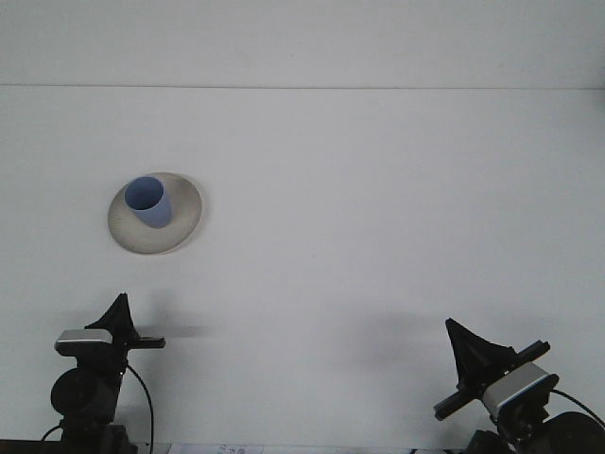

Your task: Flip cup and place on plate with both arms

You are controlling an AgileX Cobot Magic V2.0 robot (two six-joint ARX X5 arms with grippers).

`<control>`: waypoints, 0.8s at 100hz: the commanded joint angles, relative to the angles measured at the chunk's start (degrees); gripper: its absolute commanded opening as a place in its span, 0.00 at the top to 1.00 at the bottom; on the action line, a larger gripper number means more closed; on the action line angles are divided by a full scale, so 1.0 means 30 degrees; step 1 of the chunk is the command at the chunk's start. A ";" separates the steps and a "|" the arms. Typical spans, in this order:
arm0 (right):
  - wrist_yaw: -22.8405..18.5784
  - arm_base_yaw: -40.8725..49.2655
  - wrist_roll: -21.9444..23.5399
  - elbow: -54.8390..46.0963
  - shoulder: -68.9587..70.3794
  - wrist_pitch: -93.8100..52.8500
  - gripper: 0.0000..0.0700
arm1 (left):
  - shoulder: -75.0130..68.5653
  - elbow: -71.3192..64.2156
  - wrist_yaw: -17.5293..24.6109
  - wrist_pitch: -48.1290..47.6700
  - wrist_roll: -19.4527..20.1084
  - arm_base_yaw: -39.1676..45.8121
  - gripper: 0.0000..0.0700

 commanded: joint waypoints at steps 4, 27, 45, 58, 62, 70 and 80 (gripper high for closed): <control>-0.0007 0.0226 0.0073 0.0015 0.0000 0.0189 0.99 | -0.0036 -0.0372 -0.0007 0.0291 0.0233 -0.0029 0.98; -0.0007 0.0226 0.0073 0.0015 0.0000 0.0189 0.99 | -0.0036 -0.0372 -0.0007 0.0291 0.0240 -0.0029 0.98; -0.0007 0.0226 0.0073 0.0015 0.0000 0.0189 0.99 | -0.0036 -0.0372 -0.0007 0.0291 0.0240 -0.0029 0.98; -0.0007 0.0226 0.0073 0.0015 0.0000 0.0189 0.99 | -0.0036 -0.0372 -0.0007 0.0284 0.0233 -0.0029 0.98; -0.0007 0.0226 0.0073 0.0015 0.0000 0.0189 0.99 | -0.0029 -0.0372 -0.0007 0.0291 0.0233 -0.0029 0.98; -0.0007 0.0226 0.0051 0.0015 0.0000 0.0189 0.99 | -0.0036 -0.0372 -0.0007 0.0291 0.0233 -0.0029 0.98; 0.0029 -0.0306 -0.0444 0.0015 0.0000 0.0211 0.99 | -0.0036 -0.0372 -0.0007 0.0291 0.0240 -0.0029 0.98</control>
